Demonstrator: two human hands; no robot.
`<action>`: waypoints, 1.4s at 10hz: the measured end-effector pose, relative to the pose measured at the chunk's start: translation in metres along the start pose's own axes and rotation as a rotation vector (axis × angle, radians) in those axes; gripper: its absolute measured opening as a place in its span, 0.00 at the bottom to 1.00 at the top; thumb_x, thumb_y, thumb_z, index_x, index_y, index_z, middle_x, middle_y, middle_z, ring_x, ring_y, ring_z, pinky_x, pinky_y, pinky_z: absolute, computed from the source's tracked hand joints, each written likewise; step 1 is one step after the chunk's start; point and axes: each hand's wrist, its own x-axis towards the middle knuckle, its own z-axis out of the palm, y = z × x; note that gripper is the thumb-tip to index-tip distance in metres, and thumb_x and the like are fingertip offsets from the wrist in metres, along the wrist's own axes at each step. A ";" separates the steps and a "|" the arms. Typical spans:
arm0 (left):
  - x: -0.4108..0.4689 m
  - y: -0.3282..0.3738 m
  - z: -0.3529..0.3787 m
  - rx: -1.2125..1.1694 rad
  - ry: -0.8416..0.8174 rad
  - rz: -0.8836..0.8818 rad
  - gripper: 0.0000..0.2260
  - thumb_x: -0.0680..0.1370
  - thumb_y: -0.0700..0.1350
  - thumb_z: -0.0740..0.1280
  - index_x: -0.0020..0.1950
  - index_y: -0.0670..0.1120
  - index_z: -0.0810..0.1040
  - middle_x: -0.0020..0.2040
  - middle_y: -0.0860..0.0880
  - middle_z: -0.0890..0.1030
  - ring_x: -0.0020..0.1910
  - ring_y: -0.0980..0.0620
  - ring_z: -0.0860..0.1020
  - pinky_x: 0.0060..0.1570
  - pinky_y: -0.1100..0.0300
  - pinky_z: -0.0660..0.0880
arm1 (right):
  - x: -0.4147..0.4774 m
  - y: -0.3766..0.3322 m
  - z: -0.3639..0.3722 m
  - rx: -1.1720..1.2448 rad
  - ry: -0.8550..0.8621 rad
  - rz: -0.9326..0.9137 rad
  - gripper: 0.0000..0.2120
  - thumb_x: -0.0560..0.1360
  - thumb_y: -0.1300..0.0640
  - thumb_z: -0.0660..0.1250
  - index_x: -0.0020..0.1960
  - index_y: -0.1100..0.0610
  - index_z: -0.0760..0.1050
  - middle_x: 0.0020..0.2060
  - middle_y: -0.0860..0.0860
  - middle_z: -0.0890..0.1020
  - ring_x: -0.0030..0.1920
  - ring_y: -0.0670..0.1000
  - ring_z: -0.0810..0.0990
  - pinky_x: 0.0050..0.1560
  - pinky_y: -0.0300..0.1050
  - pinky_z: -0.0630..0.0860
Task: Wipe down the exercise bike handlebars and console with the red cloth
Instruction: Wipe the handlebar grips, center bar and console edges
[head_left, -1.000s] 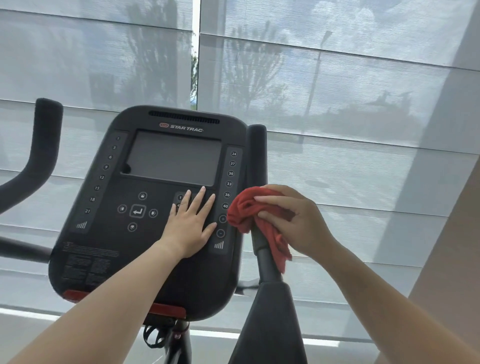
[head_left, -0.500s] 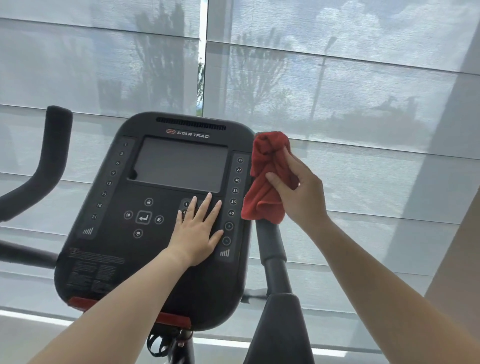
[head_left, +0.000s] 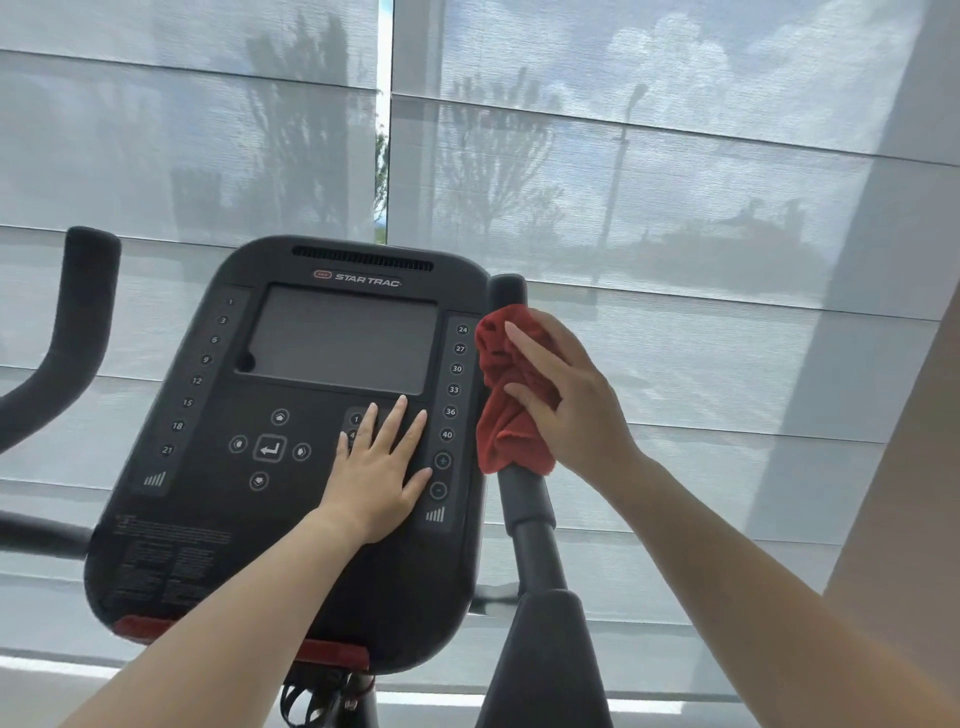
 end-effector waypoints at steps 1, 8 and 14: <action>-0.001 0.000 0.000 -0.001 0.000 -0.002 0.29 0.80 0.59 0.50 0.76 0.55 0.39 0.77 0.54 0.36 0.76 0.46 0.37 0.73 0.43 0.45 | -0.011 0.004 0.004 0.083 0.078 0.076 0.23 0.71 0.62 0.70 0.65 0.54 0.72 0.62 0.47 0.74 0.62 0.38 0.69 0.63 0.29 0.63; 0.000 -0.001 0.001 0.000 0.009 0.005 0.29 0.80 0.59 0.50 0.76 0.55 0.39 0.77 0.53 0.36 0.76 0.46 0.38 0.73 0.43 0.46 | -0.014 -0.012 -0.027 0.105 0.008 0.329 0.21 0.72 0.59 0.70 0.65 0.56 0.73 0.55 0.42 0.77 0.56 0.39 0.74 0.58 0.22 0.64; 0.001 -0.001 0.001 -0.044 0.007 0.004 0.29 0.80 0.59 0.51 0.77 0.55 0.42 0.77 0.53 0.38 0.76 0.45 0.39 0.73 0.43 0.47 | -0.060 -0.038 -0.029 0.080 -0.274 0.419 0.19 0.73 0.56 0.69 0.64 0.52 0.74 0.57 0.40 0.77 0.55 0.34 0.72 0.57 0.20 0.62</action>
